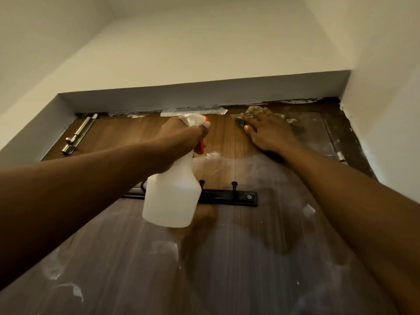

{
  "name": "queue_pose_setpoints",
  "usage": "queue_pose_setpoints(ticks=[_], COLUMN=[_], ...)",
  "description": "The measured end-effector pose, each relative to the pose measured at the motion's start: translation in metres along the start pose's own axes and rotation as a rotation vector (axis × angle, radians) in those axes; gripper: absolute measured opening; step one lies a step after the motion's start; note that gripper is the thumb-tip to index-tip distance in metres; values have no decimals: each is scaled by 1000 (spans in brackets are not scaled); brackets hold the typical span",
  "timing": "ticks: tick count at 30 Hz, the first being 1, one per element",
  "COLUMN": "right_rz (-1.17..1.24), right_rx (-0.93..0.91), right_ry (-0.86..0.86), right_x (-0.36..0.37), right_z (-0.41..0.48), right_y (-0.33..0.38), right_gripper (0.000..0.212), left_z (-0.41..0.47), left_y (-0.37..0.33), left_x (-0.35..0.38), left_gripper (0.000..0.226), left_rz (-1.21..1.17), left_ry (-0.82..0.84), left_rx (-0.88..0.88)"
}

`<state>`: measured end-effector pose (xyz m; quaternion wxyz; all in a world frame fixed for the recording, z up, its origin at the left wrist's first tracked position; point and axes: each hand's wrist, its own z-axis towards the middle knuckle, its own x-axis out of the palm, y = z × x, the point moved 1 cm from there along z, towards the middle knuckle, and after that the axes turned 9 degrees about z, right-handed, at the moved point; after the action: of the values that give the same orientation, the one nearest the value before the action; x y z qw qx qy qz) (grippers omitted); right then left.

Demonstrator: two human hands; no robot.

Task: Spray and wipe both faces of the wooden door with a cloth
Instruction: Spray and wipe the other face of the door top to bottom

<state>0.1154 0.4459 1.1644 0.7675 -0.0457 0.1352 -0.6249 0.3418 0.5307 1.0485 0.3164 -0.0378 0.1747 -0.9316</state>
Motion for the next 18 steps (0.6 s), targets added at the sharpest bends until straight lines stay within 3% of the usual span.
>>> queue_pose_setpoints(ticks=[4, 7, 10, 12, 15, 18], right_rz=[1, 25, 68, 62, 48, 35], right_rx=[-9, 248, 461, 382, 109, -62], right_ry=[-66, -142, -140, -137, -88, 22], right_x=[-8, -23, -22, -10, 16, 23], right_z=[-27, -23, -3, 9, 21, 26], right_y=[-45, -78, -54, -11, 56, 83], right_gripper=[51, 52, 53, 50, 49, 49], left_z=[-8, -15, -21, -23, -25, -25], left_y=[-7, -10, -8, -6, -2, 0], left_x=[10, 13, 5, -2, -7, -4], left_gripper=[52, 50, 48, 48, 54, 60], left_rz=[-29, -24, 4, 19, 35, 37], left_ry=[4, 25, 23, 18, 10, 20], left_rx=[-17, -9, -3, -14, -44, -84])
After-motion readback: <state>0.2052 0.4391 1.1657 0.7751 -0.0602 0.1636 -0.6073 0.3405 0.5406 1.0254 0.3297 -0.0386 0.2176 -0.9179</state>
